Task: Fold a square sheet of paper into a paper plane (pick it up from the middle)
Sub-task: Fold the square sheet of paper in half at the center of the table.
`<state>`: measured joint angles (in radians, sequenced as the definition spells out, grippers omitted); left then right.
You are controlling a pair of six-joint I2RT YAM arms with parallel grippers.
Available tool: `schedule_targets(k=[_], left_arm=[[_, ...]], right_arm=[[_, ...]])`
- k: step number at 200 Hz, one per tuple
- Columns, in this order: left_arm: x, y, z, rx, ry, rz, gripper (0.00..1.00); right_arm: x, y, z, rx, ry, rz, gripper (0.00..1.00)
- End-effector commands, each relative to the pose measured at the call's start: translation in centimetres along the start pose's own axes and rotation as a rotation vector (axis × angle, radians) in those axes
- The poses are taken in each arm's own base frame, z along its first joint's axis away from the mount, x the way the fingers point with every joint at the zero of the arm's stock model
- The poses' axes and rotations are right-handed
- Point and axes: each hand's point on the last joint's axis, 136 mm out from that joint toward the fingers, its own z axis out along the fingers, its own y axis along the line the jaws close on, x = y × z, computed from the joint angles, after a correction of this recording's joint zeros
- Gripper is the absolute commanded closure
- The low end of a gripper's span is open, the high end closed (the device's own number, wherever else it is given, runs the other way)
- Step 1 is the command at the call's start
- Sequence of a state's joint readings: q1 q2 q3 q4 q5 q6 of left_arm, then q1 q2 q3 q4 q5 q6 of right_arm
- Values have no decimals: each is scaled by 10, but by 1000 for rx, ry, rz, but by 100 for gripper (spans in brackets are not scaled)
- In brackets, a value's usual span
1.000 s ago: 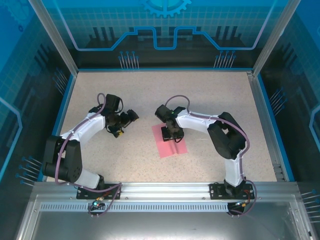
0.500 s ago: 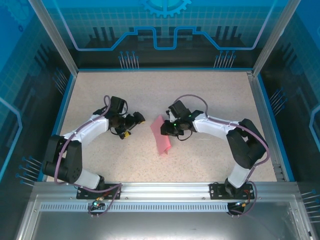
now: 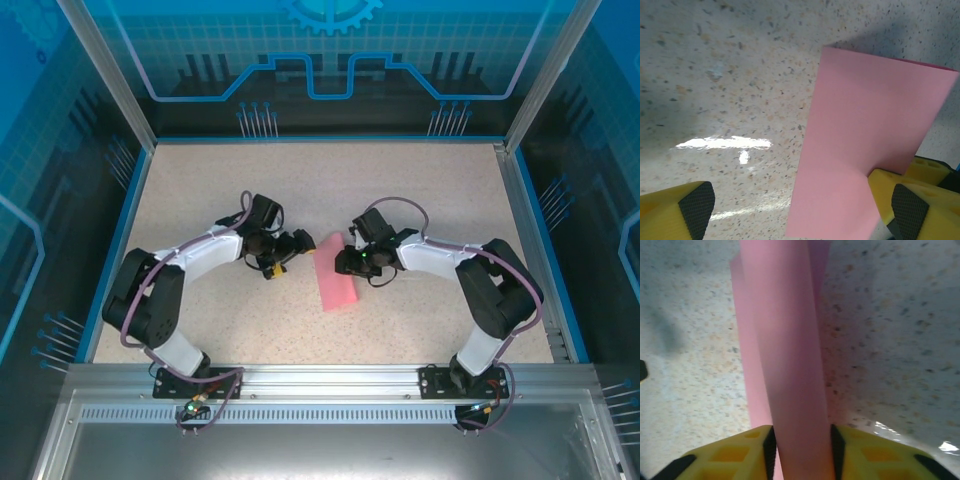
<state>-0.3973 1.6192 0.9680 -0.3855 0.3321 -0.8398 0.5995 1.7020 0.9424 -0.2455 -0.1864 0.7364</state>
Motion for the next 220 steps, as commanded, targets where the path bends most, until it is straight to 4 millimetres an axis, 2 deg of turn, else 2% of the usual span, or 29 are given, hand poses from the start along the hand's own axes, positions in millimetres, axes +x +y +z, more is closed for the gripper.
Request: schedule_targets(k=[1,50,84,133,156,179,220], left_arm=[[1,-18,2,36,19,9,5],[6,-21,13,29,43,22,6],[10,-23,20,30,63,33,10],[13,-28,24,36,65,50,15],[12,-29,25,44,46,50,16],[13,-30,29,51,43,48,18],[14,-33,32,63,47,59,22]], right_arm=[[1,-24,-9,111,-21,-16,58],[5,-36,-9,173,-14,-19,58],[7,-43,-11,204,-17,-7,57],[4,-49,-19,240,-43,8,45],[4,-50,-20,250,-44,8,42],[3,-50,-22,253,-52,26,43],[2,-53,-28,241,-86,82,51]])
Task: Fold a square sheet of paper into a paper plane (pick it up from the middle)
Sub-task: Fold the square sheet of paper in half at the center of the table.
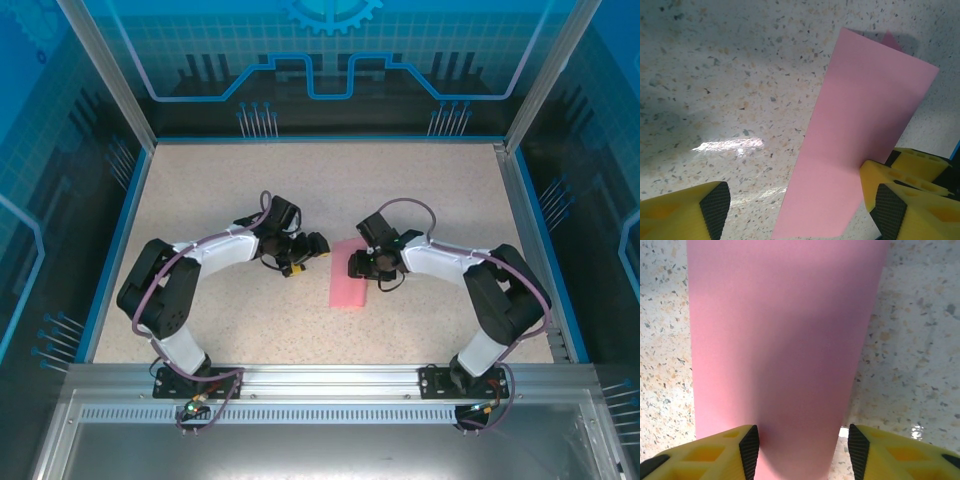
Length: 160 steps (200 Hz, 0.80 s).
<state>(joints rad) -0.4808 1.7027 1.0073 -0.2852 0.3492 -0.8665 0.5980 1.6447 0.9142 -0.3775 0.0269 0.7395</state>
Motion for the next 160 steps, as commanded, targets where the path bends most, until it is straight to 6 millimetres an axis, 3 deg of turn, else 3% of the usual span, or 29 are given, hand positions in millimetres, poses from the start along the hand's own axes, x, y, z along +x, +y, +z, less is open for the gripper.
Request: schedule_targets(k=[1,64,160], left_arm=[[1,-4,6,15,14,-4,22],[2,-9,13,23,35,5,29],[5,-13,22,18,53,16,34]], right_arm=[[-3,-10,-9,13,-26,64,51],[4,-21,0,48,21,75,59],[15,-39,6,100,76,99,58]])
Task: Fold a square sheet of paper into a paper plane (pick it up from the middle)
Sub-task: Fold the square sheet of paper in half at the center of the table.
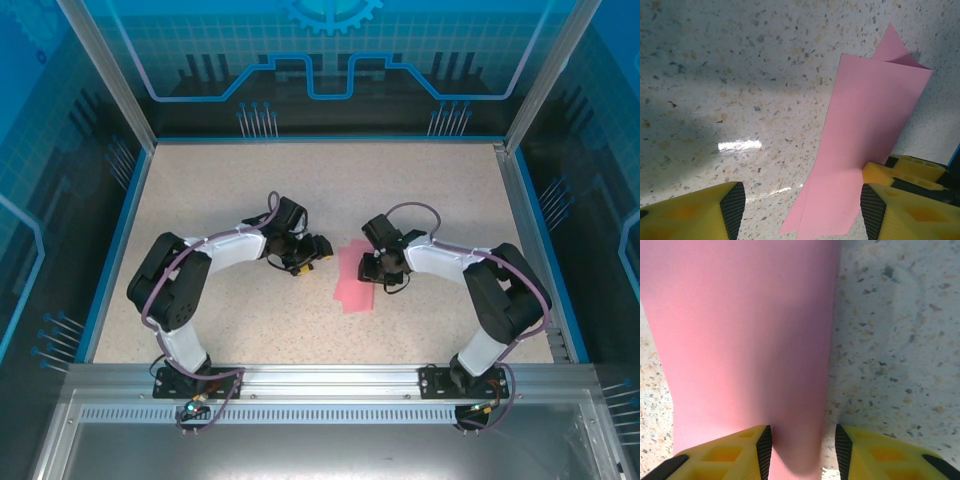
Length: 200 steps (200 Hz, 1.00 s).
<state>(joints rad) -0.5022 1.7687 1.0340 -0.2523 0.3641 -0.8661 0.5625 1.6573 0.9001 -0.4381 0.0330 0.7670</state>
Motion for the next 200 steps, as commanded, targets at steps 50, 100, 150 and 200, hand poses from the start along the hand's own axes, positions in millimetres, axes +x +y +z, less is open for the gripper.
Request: schedule_targets(k=[50,100,150,200], left_arm=[[4,-9,7,10,32,4,34],[5,-15,10,21,40,21,37],[10,-23,13,42,60,45,43],[13,-29,18,52,76,64,49]], right_arm=[[-6,-14,1,11,-4,100,56],[3,-26,14,72,52,166,56],[5,-25,20,71,78,168,53],[9,-25,26,77,104,157,51]])
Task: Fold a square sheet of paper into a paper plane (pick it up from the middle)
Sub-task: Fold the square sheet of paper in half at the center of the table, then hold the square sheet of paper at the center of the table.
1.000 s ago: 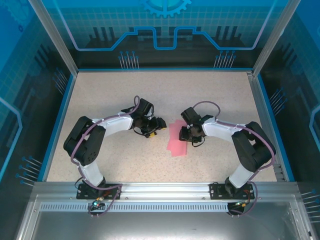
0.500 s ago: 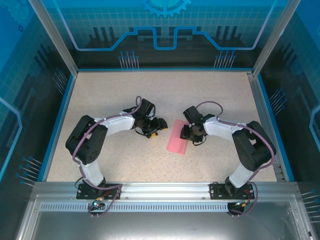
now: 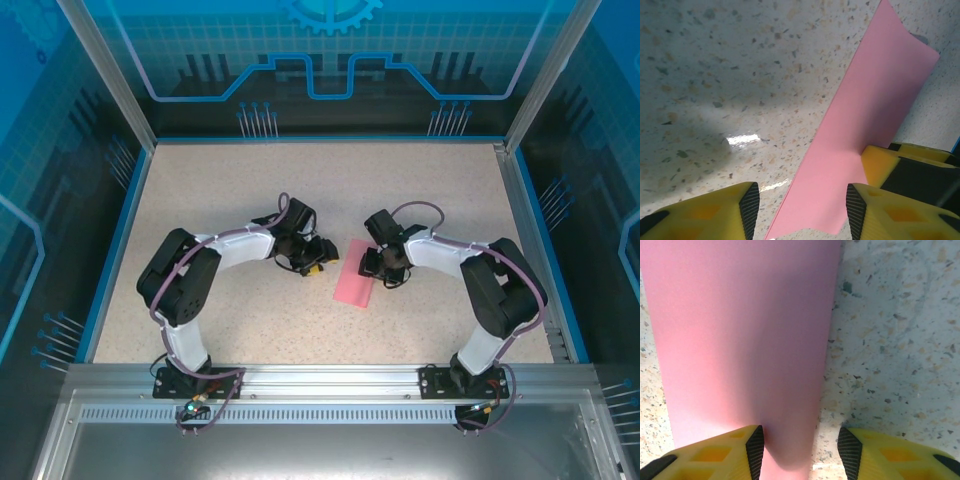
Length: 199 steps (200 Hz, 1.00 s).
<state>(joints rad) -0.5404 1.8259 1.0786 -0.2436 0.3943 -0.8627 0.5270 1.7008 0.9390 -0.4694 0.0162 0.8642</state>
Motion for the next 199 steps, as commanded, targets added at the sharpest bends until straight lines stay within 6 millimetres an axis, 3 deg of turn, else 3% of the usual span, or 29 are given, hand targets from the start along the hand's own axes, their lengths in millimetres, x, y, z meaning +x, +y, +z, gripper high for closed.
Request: schedule_targets(k=[1,132,199], left_arm=[[3,-17,3,38,28,34,49],[9,-33,19,49,72,65,59],[18,-34,31,40,121,80,69]], right_arm=[[13,-21,22,66,72,24,51],[17,-29,30,106,98,33,52],[19,-30,32,109,104,34,52]])
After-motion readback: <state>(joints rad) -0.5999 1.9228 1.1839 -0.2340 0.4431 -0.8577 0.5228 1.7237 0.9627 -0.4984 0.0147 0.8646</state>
